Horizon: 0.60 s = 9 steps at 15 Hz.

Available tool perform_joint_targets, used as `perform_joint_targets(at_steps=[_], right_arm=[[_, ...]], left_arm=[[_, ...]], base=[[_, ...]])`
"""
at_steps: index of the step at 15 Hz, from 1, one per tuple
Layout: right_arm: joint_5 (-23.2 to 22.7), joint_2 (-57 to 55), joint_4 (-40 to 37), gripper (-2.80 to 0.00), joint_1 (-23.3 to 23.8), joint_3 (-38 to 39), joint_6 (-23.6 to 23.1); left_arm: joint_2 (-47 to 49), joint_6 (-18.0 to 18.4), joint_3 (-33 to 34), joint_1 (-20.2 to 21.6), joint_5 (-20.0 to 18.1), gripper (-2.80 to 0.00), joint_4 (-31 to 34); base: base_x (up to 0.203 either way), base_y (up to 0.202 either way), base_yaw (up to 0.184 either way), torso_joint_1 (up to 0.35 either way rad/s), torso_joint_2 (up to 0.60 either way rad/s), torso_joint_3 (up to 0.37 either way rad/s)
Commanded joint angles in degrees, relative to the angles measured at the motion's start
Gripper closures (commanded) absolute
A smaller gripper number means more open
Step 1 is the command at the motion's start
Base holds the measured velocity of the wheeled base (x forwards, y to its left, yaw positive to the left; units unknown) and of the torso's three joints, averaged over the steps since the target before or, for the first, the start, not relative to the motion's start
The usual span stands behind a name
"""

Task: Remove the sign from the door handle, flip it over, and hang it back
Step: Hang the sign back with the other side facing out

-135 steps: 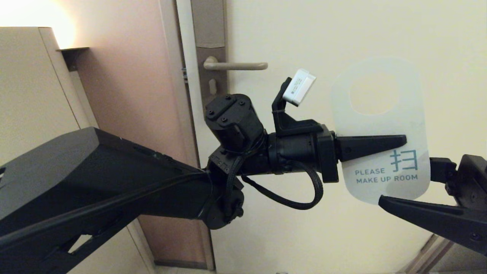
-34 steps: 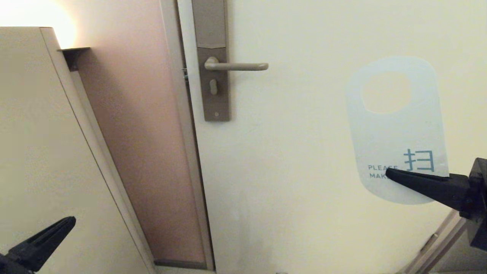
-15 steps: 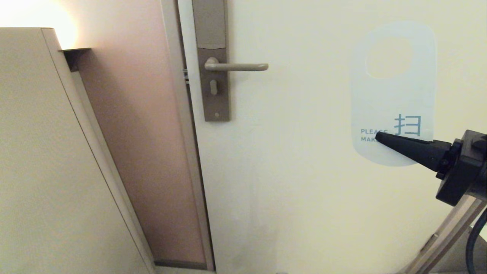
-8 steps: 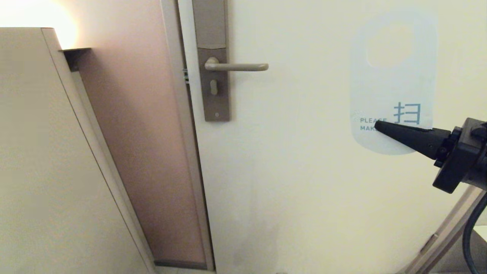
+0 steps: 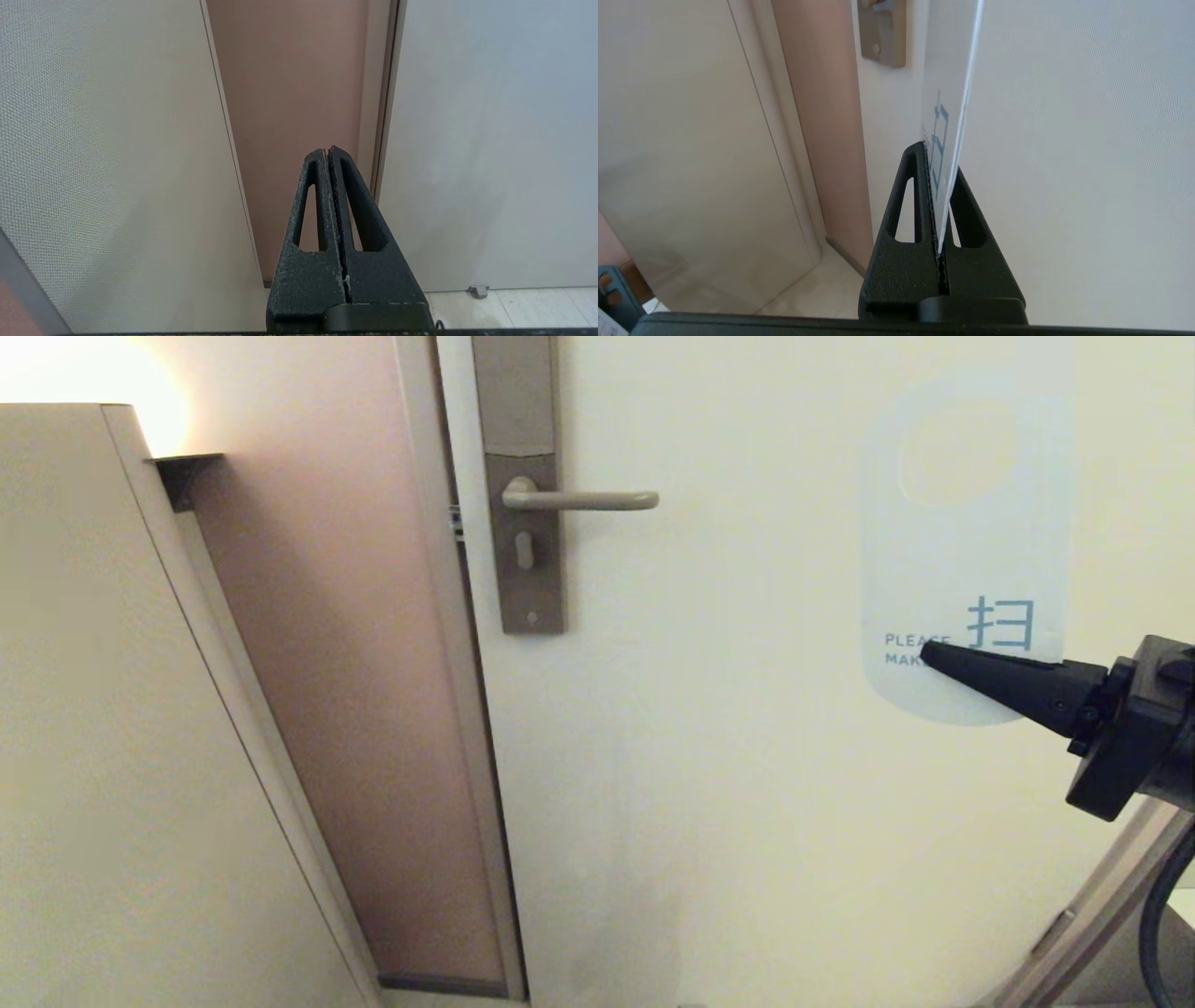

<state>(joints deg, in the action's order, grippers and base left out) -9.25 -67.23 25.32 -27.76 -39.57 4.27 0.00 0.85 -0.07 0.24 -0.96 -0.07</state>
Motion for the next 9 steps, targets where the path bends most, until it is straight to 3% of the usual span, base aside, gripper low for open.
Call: perform_joint_targets(at_steps=[1, 9], right_arm=[[-0.1, -0.9, 0.2, 0.0, 0.0, 0.0, 0.0], [-0.1, -9.3, 5.5, 0.0, -0.1, 0.4, -0.4]], left_arm=[[0.1, 0.0, 0.1, 0.0, 0.0, 0.0, 0.0], [0.1, 0.0, 0.0, 0.0, 0.0, 0.0, 0.0]], base=[[0.0, 0.0, 0.0, 0.0, 0.0, 0.0], [0.0, 0.0, 0.0, 0.0, 0.0, 0.0]])
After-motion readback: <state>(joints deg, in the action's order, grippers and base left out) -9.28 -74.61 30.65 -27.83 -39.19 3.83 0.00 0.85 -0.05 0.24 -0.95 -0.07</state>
